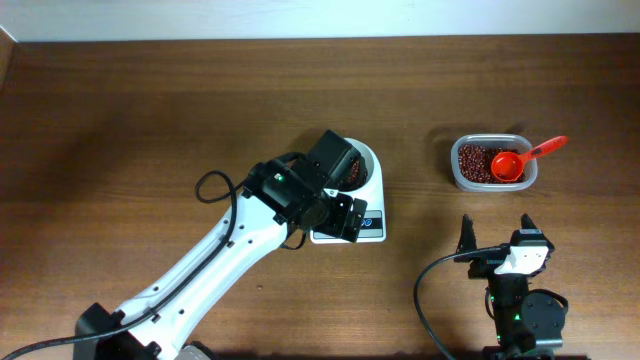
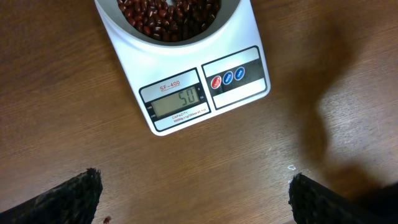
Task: Scoop item into bowl and weigh 50g on scale
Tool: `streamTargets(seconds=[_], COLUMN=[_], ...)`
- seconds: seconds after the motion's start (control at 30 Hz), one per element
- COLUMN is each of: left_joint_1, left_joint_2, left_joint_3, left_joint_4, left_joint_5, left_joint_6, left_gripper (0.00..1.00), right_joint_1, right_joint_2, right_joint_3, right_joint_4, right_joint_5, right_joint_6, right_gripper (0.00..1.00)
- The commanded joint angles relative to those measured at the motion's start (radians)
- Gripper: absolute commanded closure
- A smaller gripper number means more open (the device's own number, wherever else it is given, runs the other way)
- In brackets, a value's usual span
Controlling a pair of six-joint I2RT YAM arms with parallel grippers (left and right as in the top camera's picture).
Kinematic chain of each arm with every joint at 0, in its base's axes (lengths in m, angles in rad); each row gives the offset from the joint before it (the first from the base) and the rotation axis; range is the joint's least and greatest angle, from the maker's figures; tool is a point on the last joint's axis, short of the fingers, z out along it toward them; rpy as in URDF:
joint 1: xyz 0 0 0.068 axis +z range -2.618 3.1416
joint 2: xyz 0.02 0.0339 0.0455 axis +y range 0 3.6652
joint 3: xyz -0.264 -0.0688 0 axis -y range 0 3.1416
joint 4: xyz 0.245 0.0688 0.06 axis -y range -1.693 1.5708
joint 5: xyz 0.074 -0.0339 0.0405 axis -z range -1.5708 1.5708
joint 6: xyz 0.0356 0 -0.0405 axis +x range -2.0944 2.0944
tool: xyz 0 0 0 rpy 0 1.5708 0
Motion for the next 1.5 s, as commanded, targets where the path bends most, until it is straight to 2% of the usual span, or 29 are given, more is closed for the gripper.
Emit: streamTargets(seconds=[0.0,0.43,0.57,0.67,0.77,0.87,1.03,1.33,1.4,1.47], left_joint_1=[-0.001,-0.001,-0.002,-0.002,-0.001,-0.001,-0.001,-0.001,-0.001,-0.001], left_joint_2=[-0.017,-0.018,-0.094,-0.235,-0.442,-0.699,-1.022,-1.516,-1.535,-1.537], left_joint_3=[0.000,0.000,-0.001,-0.071,-0.274,-0.580,-0.851,-1.033,-1.051,-1.106], left_joint_4=[-0.001,-0.001,-0.008,0.078,0.230,0.433,0.602,0.725,0.751,0.851], left_joint_5=[0.001,0.001,-0.036,-0.144,-0.173,-0.173,-0.173,-0.157,-0.150,-0.150], left_joint_6=[0.009,0.009,0.016,0.016,0.016,0.016,0.009,0.008,0.000,-0.031], left_gripper=[0.01,0.01,0.01,0.01,0.01,0.01,0.01,0.01,0.01,0.01], right_joint_1=[0.010,0.010,0.010,0.010,0.010,0.010,0.010,0.010,0.010,0.010], right_joint_2=[-0.008,-0.008,-0.008,-0.008,-0.008,-0.008,-0.008,-0.008,-0.008,-0.008], right_joint_3=[-0.006,-0.006,-0.006,-0.006,-0.006,-0.006,-0.006,-0.006,-0.006,-0.006], right_joint_4=[-0.006,-0.006,-0.006,-0.006,-0.006,-0.006,-0.006,-0.006,-0.006,-0.006], right_joint_5=[-0.006,-0.006,-0.006,-0.006,-0.006,-0.006,-0.006,-0.006,-0.006,-0.006], right_joint_6=[-0.003,-0.003,-0.003,-0.003,-0.003,-0.003,-0.003,-0.003,-0.003,-0.003], right_gripper=[0.01,0.01,0.01,0.01,0.01,0.01,0.01,0.01,0.01,0.01])
